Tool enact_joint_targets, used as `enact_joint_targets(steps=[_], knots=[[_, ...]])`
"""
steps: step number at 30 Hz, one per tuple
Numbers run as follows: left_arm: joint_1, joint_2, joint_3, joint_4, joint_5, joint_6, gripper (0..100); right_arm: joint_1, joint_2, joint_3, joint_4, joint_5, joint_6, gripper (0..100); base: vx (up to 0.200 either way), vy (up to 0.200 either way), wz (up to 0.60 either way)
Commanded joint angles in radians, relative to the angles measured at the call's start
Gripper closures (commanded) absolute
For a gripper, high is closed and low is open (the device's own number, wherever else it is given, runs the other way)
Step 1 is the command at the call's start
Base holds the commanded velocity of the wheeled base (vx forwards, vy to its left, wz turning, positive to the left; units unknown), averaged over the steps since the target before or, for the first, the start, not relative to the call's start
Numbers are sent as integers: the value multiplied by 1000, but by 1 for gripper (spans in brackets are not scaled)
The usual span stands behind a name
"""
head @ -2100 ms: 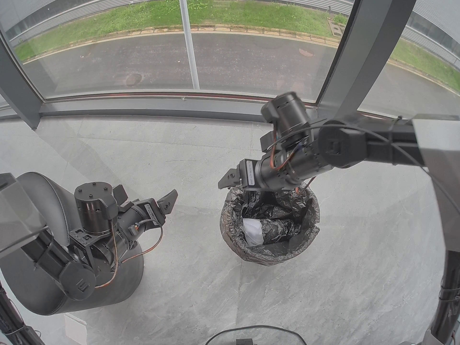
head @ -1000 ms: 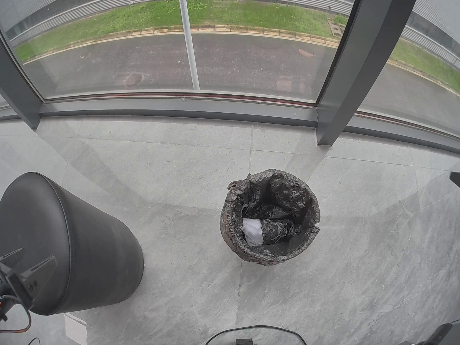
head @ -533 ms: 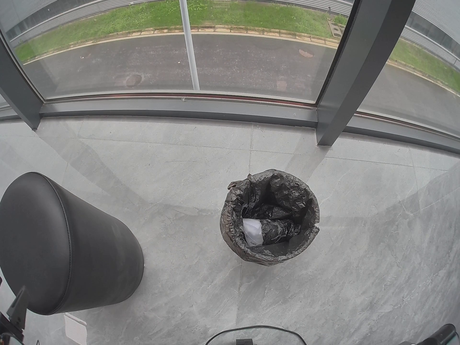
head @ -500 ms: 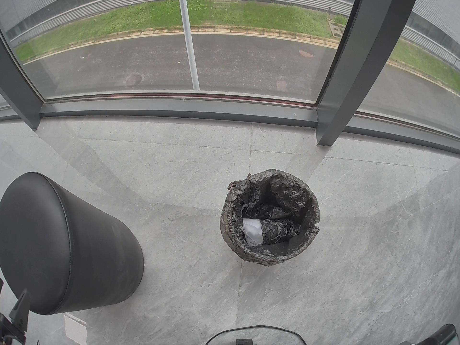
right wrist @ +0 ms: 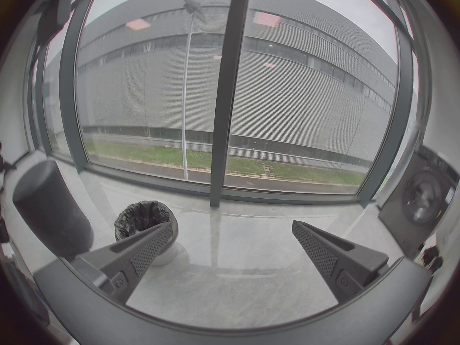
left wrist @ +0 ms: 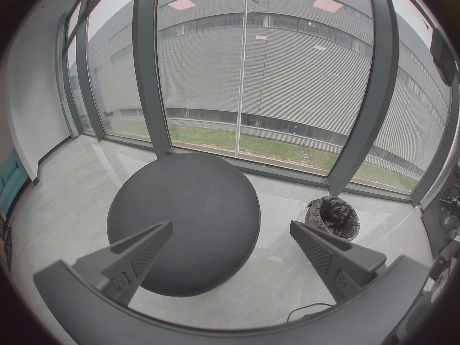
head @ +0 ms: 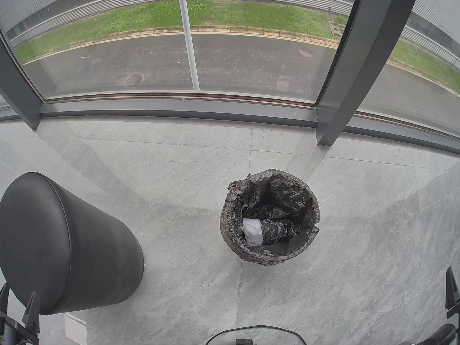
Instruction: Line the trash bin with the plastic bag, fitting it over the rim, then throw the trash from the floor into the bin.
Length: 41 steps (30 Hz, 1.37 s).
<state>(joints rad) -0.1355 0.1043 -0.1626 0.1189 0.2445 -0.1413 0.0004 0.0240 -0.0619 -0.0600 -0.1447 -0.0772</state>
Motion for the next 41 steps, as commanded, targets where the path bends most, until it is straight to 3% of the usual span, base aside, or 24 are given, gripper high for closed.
enact_joint_targets(steps=[1, 4, 5, 10, 14, 18, 20, 24, 27, 32, 39, 41], knots=[[2, -1, 123, -125, 27, 48, 0, 0, -23, 56, 25, 62, 139, 0, 0, 0, 0], [1, -1, 159, -160, 27, 88, 0, 0, -23, 57, 22, 88, 137, 0, 0, 0, 0], [1, -1, 159, -160, 27, 88, 0, 0, -23, 57, 22, 89, 136, 100, 0, 0, 0], [1, -1, 158, -156, 13, 71, 0, 0, -23, 57, 26, 93, 96, 100, 0, 0, 0], [1, -1, 163, -166, -17, 65, 0, 0, -23, 57, 28, 96, 113, 100, 0, 0, 0], [1, -1, 163, -168, -93, 45, 0, 1, -23, 57, 31, 102, 103, 100, 0, 0, 0], [2, -1, 163, -162, -120, 72, 0, 1, -23, 57, 75, 145, 66, 100, 0, 0, 0], [2, -1, 158, -142, -149, 94, 0, 0, -23, 57, 68, 145, 76, 100, 0, 0, 0], [4, 0, 159, -107, -203, 169, 0, 0, -23, 59, 68, 145, 77, 100, 0, 0, 0], [-9, 17, 155, -101, -211, 149, 0, 1, -24, 59, 68, 143, 97, 100, 0, 0, 0], [50, -1, 156, -101, -203, 129, 0, 1, -24, 57, 68, 142, 103, 100, 0, 0, 0], [99, -8, 156, -97, -205, 137, 0, 1, -24, 59, 68, 140, 106, 100, 0, 0, 0]])
